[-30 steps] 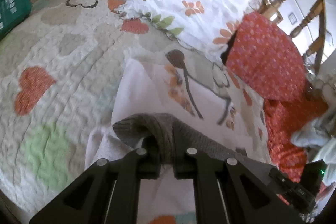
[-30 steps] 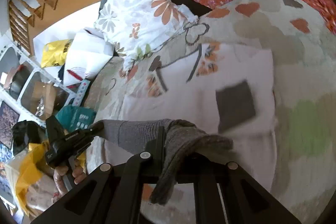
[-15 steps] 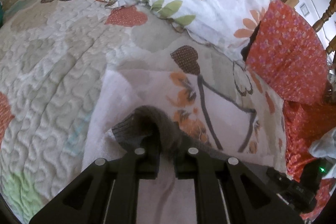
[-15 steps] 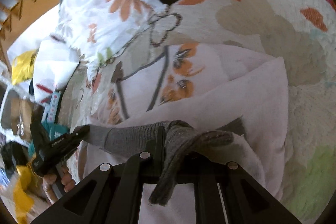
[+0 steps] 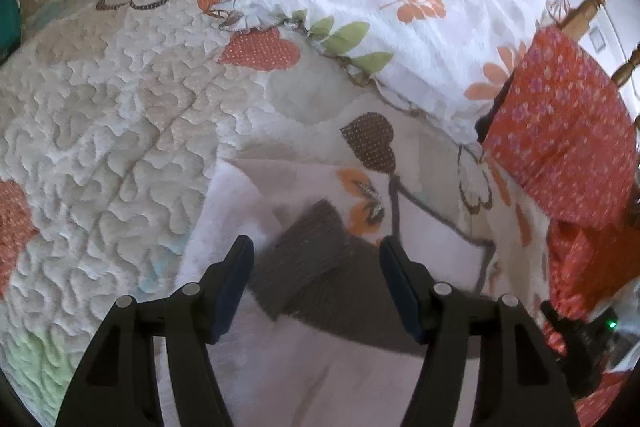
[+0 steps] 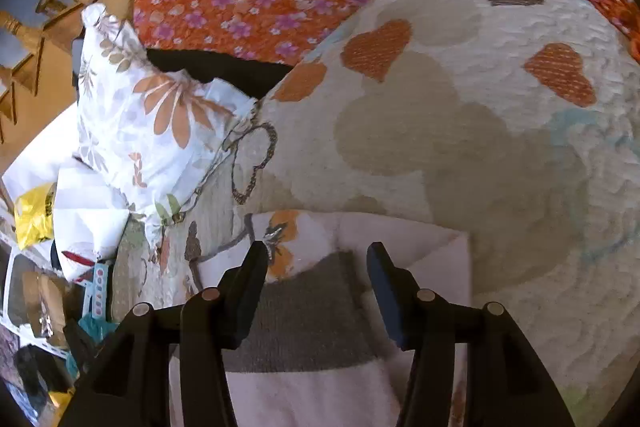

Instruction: Fold small clothes

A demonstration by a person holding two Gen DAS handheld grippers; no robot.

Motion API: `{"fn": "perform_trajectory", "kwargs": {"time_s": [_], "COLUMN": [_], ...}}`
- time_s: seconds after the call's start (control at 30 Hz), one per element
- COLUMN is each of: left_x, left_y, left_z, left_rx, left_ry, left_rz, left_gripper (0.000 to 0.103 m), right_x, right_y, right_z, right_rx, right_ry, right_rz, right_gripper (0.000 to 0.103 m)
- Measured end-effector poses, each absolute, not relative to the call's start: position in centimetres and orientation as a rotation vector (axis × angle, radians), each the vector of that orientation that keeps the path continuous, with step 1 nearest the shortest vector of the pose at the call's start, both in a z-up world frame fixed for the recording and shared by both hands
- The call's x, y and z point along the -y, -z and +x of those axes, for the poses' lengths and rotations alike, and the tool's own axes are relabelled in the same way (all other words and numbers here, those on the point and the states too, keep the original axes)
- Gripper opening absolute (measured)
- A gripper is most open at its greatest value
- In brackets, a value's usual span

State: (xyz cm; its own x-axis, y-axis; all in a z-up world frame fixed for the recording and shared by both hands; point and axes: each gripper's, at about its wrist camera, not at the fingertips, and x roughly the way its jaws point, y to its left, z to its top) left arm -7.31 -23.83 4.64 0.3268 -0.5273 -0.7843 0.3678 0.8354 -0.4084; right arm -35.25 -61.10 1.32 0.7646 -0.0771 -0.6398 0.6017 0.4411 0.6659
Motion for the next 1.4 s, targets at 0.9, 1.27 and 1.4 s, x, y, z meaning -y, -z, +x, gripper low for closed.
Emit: {"fn": "perform_trajectory", "kwargs": {"time_s": [0.9,1.27,1.4], "left_x": [16.9,12.2,11.6], "left_y": [-3.3,-1.4,-1.9], "left_z": [-4.0,-12.3,-12.9], "left_rx": [-1.077,-1.197,-1.17], "left_ry": [0.344,0.677,0.603], "left_rz": [0.12,0.186,0.268], "left_gripper": [0.07,0.072,0.02], "right_x": [51.3,51.4,51.5], "right_y": [-4.2,-2.6,-2.5], "right_z": [-32.9,-40.3,-42.5], "right_rx": [-0.795,-0.829,-0.821], "right_ry": [0.395,0.414,0.447], "right_rz": [0.617,0.721,0.74], "right_gripper": [0.057,0.058,0.058]}}
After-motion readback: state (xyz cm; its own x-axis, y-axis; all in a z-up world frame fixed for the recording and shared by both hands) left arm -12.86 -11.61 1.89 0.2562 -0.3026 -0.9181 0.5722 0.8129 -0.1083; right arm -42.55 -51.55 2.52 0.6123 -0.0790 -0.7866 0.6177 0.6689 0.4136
